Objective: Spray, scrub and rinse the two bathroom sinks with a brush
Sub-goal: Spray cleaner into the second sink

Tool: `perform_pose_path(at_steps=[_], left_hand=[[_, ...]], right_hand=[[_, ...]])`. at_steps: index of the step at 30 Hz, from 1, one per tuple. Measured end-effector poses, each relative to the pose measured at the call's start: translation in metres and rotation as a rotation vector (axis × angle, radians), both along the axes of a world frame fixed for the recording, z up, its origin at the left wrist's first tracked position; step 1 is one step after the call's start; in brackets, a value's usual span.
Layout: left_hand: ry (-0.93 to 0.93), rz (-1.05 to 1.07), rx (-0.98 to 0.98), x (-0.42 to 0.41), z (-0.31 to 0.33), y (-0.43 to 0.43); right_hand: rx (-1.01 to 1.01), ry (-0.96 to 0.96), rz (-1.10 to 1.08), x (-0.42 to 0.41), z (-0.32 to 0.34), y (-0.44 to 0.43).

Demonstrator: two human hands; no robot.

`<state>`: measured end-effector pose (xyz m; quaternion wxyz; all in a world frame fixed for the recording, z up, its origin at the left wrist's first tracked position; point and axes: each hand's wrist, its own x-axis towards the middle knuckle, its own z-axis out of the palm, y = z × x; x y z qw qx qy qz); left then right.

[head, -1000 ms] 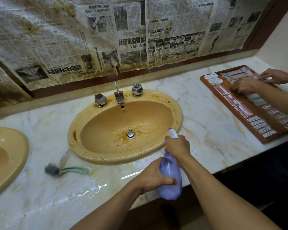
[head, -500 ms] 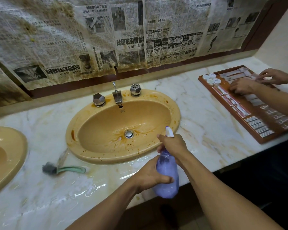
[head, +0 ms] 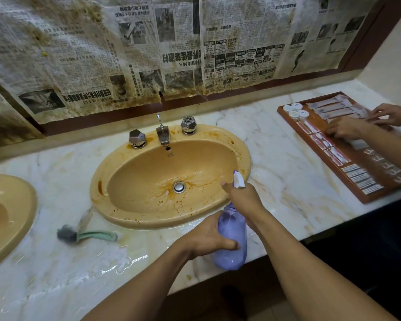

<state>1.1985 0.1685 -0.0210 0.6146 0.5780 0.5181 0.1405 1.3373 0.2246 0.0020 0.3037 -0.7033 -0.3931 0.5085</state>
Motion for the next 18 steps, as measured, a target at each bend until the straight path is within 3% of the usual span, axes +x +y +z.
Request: perform_pose_path(at_steps=[5, 11, 18], left_hand=[[0.031, -0.049, 0.045, 0.008, 0.004, 0.002], [0.042, -0.028, 0.063, 0.011, 0.003, 0.005], [0.041, -0.065, 0.063, 0.016, 0.002, 0.012]], right_hand=[[0.006, -0.082, -0.101, 0.003, -0.005, -0.001], [0.049, -0.088, 0.082, 0.009, 0.000, 0.003], [0.014, -0.094, -0.116, 0.014, -0.004, 0.009]])
